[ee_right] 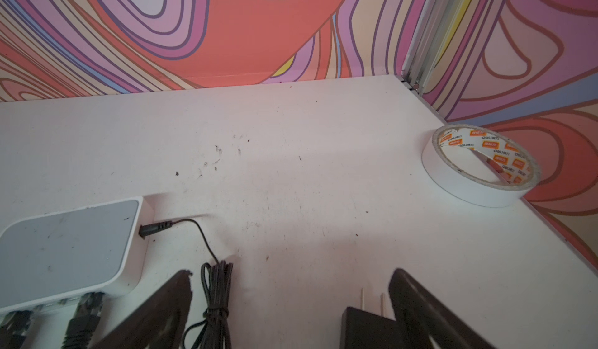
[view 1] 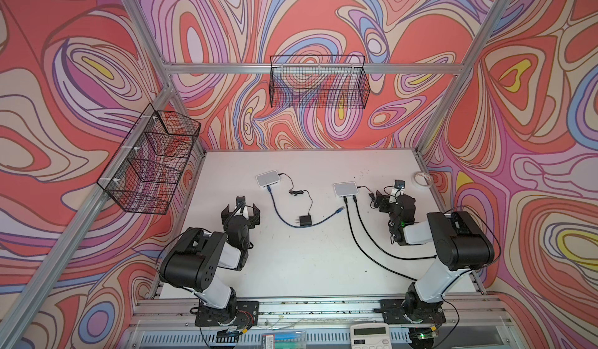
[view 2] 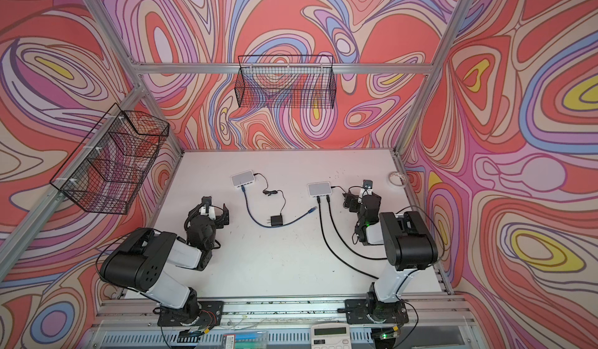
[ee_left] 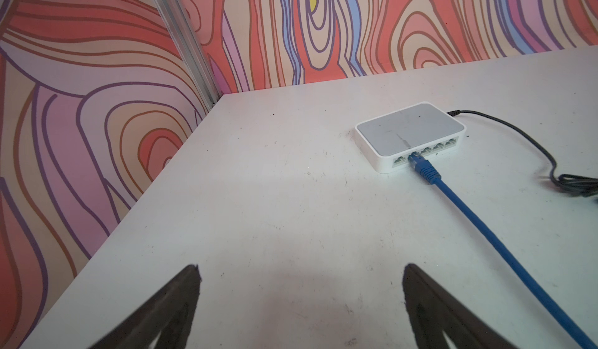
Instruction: Insert the plug into the switch port
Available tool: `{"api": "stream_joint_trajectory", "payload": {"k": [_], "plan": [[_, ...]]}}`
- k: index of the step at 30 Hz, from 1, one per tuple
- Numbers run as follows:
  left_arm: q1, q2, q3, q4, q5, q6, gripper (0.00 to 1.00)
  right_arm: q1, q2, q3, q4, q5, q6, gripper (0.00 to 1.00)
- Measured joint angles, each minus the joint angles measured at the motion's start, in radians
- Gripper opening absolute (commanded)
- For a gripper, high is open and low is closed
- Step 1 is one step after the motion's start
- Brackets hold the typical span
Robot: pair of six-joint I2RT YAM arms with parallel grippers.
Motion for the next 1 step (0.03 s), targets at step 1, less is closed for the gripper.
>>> {"api": "stream_joint_trajectory", "payload": {"k": [1], "plan": [[0.000,0.000,0.000,0.000,0.000,0.000,1.00,0.000,0.000,0.000,0.000,0.000,0.000,0.98]]}}
